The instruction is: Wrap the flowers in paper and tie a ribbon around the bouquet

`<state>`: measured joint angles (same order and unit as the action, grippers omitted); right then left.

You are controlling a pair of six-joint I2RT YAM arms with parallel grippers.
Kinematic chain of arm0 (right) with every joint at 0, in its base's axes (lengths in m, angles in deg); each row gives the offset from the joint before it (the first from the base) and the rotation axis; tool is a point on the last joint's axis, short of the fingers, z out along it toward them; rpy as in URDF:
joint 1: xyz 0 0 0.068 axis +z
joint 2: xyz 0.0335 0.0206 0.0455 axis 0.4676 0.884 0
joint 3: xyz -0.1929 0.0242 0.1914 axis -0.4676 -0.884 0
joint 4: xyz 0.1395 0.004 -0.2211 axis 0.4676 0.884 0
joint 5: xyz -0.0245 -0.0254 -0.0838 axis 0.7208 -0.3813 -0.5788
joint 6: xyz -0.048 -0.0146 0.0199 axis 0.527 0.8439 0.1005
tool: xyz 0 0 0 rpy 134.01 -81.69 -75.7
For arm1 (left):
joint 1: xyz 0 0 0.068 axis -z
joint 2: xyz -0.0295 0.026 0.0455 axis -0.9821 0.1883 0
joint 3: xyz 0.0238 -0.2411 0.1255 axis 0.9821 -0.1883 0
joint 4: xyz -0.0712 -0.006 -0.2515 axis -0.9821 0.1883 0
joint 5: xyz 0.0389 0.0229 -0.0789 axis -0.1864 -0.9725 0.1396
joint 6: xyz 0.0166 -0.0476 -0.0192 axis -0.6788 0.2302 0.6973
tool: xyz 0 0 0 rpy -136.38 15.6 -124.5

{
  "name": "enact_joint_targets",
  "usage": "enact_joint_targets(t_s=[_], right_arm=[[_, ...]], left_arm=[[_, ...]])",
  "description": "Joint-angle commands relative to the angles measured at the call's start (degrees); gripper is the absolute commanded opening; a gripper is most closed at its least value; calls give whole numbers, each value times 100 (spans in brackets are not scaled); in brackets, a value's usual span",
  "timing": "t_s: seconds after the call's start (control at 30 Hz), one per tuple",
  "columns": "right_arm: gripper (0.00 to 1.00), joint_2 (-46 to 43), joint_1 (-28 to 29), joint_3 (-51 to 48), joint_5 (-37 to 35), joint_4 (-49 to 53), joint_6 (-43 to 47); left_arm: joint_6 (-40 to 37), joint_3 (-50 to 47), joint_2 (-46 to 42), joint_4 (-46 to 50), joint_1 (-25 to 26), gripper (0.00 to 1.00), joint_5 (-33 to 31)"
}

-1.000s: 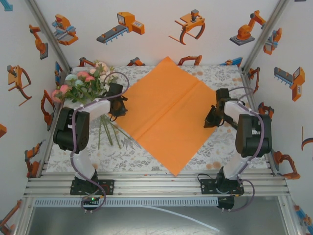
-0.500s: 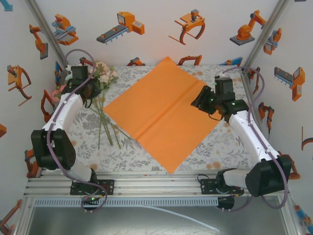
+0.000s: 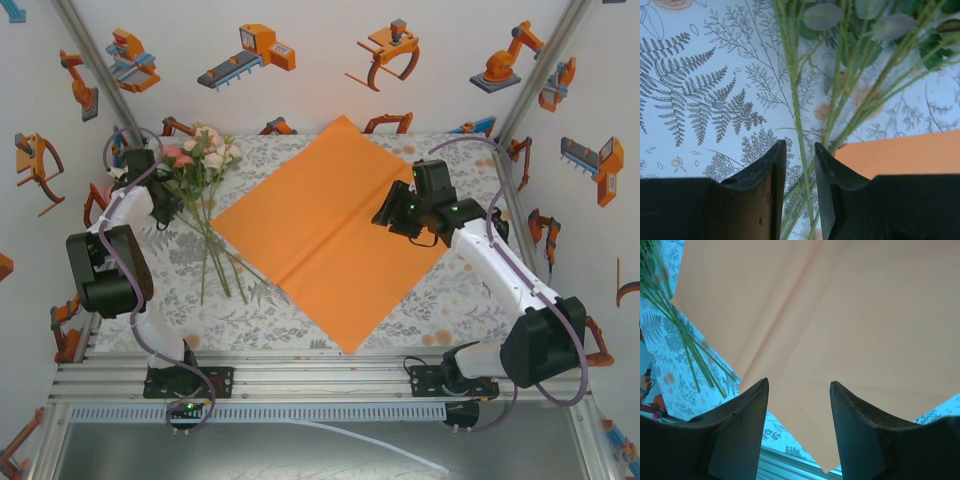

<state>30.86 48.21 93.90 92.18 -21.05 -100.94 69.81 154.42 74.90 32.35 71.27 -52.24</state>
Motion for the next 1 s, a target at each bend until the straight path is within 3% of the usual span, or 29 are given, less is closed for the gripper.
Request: enact_joint_targets(t_s=[0.0,0.6,0.7,0.77,0.97], right_arm=[[49,22,33,147,-178,63,-85],[49,341,32,561,-139,279,16],[49,345,27,619,-119,329,56],[49,354,34,680,-117,377,128],[49,327,32,789,-157,432,246]], left_arm=[[240,150,253,-138,-34,35,203],[10,335,1045,255,-49,36,159],[-107,322,1037,323,-47,30,103],[-213,339,985,359,-47,21,73],[-699,450,209,661,-1,5,-437]])
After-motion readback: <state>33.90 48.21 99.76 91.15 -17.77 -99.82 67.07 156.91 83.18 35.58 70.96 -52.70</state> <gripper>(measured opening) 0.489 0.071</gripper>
